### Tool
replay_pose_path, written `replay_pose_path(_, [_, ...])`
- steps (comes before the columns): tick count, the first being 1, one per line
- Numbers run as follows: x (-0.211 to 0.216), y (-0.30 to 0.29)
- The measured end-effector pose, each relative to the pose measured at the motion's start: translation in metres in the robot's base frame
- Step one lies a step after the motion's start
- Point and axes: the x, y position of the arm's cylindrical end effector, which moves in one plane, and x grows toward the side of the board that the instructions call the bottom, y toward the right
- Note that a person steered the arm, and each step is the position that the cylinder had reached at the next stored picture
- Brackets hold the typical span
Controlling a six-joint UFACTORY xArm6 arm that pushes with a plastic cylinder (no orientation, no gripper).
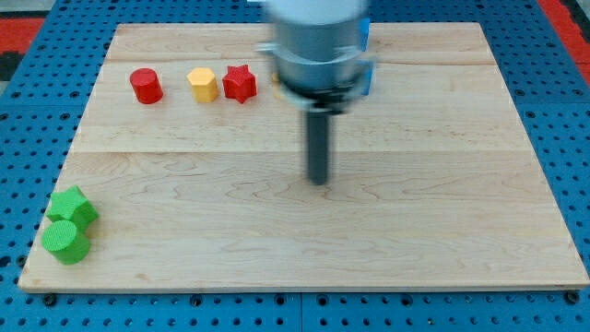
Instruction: Move the blue triangle closer to the blue cube
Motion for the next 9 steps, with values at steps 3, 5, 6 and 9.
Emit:
replay_pose_path(3, [-0.218, 0.222])
replay_pose_path(5, [-0.283, 0.189])
replay_pose_path(6, [-0.282, 0.147])
replay_pose_path(9, [-0.276, -0.019])
